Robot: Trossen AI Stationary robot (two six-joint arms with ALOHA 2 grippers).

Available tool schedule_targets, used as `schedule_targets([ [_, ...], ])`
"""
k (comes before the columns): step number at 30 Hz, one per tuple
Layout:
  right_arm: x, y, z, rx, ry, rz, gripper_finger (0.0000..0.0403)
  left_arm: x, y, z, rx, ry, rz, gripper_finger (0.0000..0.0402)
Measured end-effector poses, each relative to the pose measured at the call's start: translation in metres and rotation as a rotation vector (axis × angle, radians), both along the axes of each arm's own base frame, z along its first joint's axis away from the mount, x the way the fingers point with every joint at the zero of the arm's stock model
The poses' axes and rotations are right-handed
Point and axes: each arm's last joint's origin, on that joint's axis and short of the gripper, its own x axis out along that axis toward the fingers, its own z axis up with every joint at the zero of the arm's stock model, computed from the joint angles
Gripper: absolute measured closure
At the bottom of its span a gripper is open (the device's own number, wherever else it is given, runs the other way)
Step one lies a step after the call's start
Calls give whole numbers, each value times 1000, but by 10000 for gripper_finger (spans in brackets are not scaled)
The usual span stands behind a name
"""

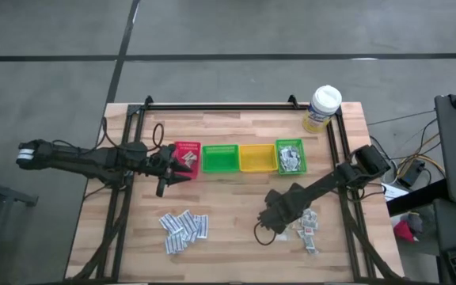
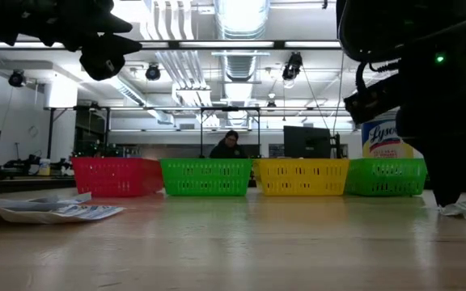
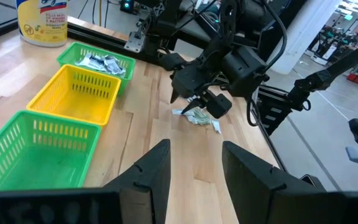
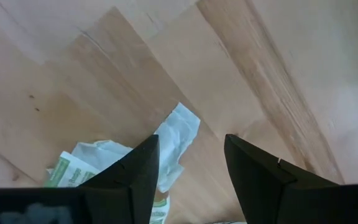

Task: Pick & Place First Aid Supplies
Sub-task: Put the green bandage into the red bin

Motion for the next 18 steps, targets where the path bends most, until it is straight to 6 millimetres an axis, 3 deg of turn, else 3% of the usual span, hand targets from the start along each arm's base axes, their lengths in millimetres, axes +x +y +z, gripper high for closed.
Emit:
schedule_targets([
  [18,1,-8,-5,33,7,0,327,0,0,0,0,0,0,264],
])
